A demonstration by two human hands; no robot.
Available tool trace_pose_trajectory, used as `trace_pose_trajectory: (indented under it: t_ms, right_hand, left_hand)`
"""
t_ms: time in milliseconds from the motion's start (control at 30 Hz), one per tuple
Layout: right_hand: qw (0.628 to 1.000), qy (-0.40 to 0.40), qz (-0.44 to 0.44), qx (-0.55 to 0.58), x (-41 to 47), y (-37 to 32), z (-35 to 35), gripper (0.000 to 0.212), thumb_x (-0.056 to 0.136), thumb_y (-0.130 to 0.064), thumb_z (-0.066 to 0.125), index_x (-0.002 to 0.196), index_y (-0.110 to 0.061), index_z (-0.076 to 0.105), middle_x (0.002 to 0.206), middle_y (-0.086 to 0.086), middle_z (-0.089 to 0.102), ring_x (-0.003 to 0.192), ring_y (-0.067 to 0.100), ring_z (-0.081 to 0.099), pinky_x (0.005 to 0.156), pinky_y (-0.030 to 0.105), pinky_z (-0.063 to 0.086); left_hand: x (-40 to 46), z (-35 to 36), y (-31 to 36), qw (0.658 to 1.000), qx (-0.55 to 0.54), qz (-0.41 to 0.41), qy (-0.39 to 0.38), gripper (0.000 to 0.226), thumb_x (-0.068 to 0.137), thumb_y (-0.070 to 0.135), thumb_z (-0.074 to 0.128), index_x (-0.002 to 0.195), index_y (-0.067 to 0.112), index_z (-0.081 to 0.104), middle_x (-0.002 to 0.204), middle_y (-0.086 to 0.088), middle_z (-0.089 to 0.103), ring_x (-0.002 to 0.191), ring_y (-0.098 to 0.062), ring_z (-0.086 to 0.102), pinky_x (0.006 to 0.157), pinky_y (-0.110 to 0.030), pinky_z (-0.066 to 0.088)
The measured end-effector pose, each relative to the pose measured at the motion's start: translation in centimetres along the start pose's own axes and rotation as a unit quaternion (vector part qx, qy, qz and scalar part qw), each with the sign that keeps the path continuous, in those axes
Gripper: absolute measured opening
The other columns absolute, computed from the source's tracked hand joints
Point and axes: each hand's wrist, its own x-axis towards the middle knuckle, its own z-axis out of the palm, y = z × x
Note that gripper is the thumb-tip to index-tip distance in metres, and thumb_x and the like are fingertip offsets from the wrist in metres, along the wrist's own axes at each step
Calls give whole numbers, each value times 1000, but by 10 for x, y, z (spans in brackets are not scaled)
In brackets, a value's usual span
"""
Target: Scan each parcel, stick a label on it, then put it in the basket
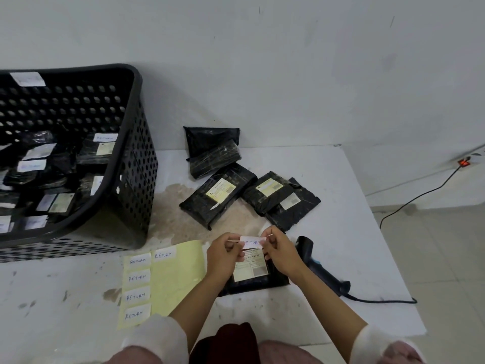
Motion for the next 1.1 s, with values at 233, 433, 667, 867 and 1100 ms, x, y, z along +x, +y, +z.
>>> trace_pose_trajectory:
  t_ms: [233, 433, 667, 867, 1100]
  right_hand:
    - [996, 29, 63, -50, 1, 17, 12, 13, 94, -9, 55, 92, -16, 45, 80, 9, 60, 72, 21, 56, 74, 44, 52]
    - [991, 60, 57, -107, 4, 23, 28, 25, 90, -5, 60, 82, -15, 38, 66, -3, 47, 56, 9, 41, 52, 18, 34]
    - [973, 59, 0, -223, 4, 26, 32, 13, 91, -4, 48, 91, -14, 40, 90, 5, 50, 71, 15, 44, 60, 30, 38]
    - [883, 18, -145, -445, -1, 33, 30, 39, 82, -14, 68, 119, -19, 56, 122, 1, 50, 104, 18, 53, 70, 26, 47]
    - [865, 0, -104, -491, -40, 68, 32, 63, 94, -42, 32, 146, -8, 38, 154, 9, 33, 141, 31, 32, 110, 46, 33]
  left_hand:
    - [-1, 4, -21, 997, 10, -62, 43, 18, 82, 1, 70, 86, 6, 53, 74, -12, 62, 57, -16, 63, 52, -20, 55]
    - [-1, 7, -34, 995, 35, -78, 53, 18, 83, -1, 67, 88, 4, 50, 79, -19, 59, 64, -24, 61, 59, -31, 56]
    - [4, 14, -37, 994, 88, -52, 49, 18, 84, -3, 66, 84, 5, 50, 65, -6, 55, 57, -16, 57, 58, -31, 54]
    - [4, 15, -39, 992, 119, -38, 35, 16, 85, -2, 64, 85, 3, 49, 66, -7, 53, 54, -16, 54, 53, -24, 49]
    - [5, 14, -40, 989, 148, -8, 17, 16, 85, -1, 65, 85, 3, 49, 67, -11, 56, 57, -20, 57, 45, -10, 43]
